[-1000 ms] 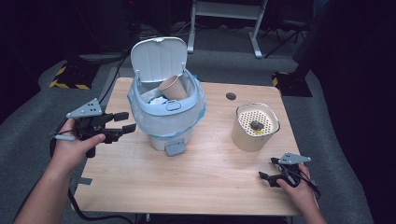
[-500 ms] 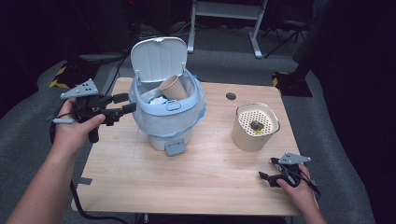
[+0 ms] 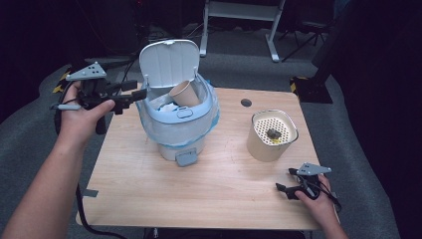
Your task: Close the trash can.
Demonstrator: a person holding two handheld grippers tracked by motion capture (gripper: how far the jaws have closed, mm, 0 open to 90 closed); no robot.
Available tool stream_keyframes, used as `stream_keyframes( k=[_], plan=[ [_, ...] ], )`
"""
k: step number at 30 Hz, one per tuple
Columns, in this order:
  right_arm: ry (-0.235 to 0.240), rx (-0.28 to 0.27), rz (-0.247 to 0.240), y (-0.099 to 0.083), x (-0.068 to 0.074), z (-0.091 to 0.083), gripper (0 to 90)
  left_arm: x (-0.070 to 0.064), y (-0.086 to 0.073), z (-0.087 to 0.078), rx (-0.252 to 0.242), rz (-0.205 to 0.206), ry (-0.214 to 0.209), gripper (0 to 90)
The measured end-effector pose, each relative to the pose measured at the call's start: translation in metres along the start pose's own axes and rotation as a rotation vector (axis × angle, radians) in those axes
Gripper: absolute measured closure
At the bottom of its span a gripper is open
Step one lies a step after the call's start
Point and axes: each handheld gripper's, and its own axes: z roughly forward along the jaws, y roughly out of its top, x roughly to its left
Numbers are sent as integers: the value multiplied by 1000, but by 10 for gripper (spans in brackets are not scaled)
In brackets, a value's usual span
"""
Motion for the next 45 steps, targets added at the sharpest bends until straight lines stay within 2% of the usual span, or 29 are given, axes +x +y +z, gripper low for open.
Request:
stream_keyframes(
  k=[2, 4, 10, 15, 20, 26, 29, 33, 35, 41, 45],
  plan=[
    [0, 0, 0, 0, 0, 0, 135, 2, 2, 2, 0, 8, 11, 445],
    [0, 0, 0, 0, 0, 0, 135, 5, 8, 8, -4, 10, 43, 441],
    [0, 0, 0, 0, 0, 0, 136, 14, 16, 18, -36, -2, 89, 438],
    [0, 0, 0, 0, 0, 0, 135, 23, 19, 24, -40, -9, 130, 438],
    [0, 0, 0, 0, 0, 0, 135, 29, 21, 28, -32, -21, 153, 437],
    [0, 0, 0, 0, 0, 0, 136, 35, 24, 31, -34, -27, 146, 435],
    [1, 0, 1, 0, 0, 0, 135, 42, 24, 36, -46, -36, 133, 437],
    [0, 0, 1, 0, 0, 0, 136, 39, 27, 43, -70, -23, 95, 439],
    [0, 0, 1, 0, 0, 0, 136, 36, 30, 44, -61, -8, 88, 437],
    [1, 0, 1, 0, 0, 0, 136, 28, 37, 46, -11, 36, 103, 416],
    [0, -1, 0, 0, 0, 0, 135, 29, 40, 42, -20, 31, 96, 419]
  ],
)
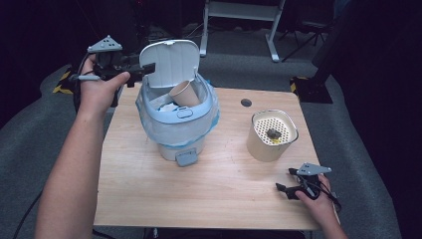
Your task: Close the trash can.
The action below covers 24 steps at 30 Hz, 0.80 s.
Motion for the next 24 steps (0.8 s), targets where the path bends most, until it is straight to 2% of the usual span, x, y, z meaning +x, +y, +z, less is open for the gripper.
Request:
stream_keyframes(
  k=[1, 4, 11, 15, 17, 19, 24],
  plan=[
    [0, 0, 0, 0, 0, 0, 135, 0, 0, -1, -5, -6, -4, 420],
    [0, 0, 0, 0, 0, 0, 135, -2, 1, -2, 4, 11, -8, 420],
    [-1, 1, 0, 0, 0, 0, 136, -16, 3, -10, 40, 79, -40, 404],
    [-1, 0, -1, 0, 0, 0, 135, -27, 2, -16, 9, 84, -110, 409],
    [-1, 1, -1, 0, 0, 0, 135, -34, -1, -17, 34, 93, -142, 396],
    [-1, 0, -1, 0, 0, 0, 135, -39, -6, -16, 49, 77, -186, 401],
    [-1, 1, -1, 0, 0, 0, 135, -50, -16, -12, 85, 88, -230, 400]
  ],
)
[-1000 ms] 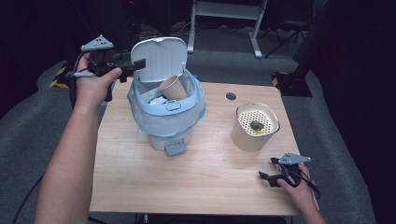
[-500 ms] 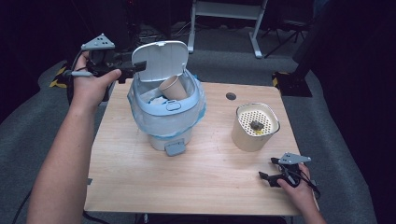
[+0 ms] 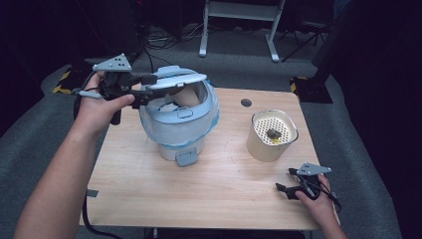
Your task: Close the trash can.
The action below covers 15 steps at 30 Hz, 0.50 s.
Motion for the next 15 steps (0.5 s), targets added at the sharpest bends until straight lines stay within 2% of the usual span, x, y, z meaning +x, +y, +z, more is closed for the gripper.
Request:
stream_keyframes(
  k=[3, 5, 10, 12, 15],
  plan=[
    [0, 0, 0, 0, 0, 0, 136, -4, -6, 7, -9, -18, -57, 394],
    [0, 0, 0, 0, 0, 0, 135, -7, -10, 13, 2, -25, -89, 395],
    [0, 0, 0, 0, 0, 0, 135, -11, -13, 24, 30, -58, -126, 426],
    [0, 0, 0, 0, 0, 0, 135, -12, -13, 28, 49, -53, -127, 453],
    [0, 0, 0, 0, 0, 0, 135, -16, -12, 37, 104, -29, -90, 478]
  ],
)
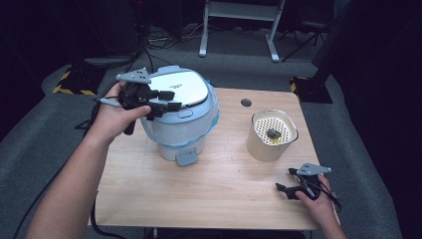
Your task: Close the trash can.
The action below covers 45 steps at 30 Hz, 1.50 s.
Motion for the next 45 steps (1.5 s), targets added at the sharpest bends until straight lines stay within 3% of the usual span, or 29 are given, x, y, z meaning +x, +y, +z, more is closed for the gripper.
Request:
stream_keyframes(
  k=[6, 13, 14, 18, 28, 45],
  plan=[
    [0, 0, 0, 0, 0, 0, 136, -2, 3, 12, 3, -8, 9, 499],
    [0, 0, 0, 0, 0, 0, 135, -1, 6, 16, 14, -17, 80, 608],
    [0, 0, 0, 0, 0, 0, 136, 0, 7, 16, 17, 10, 102, 626],
    [0, 0, 0, 0, 0, 0, 135, 2, 8, 16, 28, 45, 128, 698],
    [0, 0, -1, 0, 0, 0, 135, 2, 4, 17, 7, 72, 193, 895],
    [-1, 0, -1, 0, 0, 0, 135, -5, 4, 19, 20, 97, 237, 900]
  ],
)
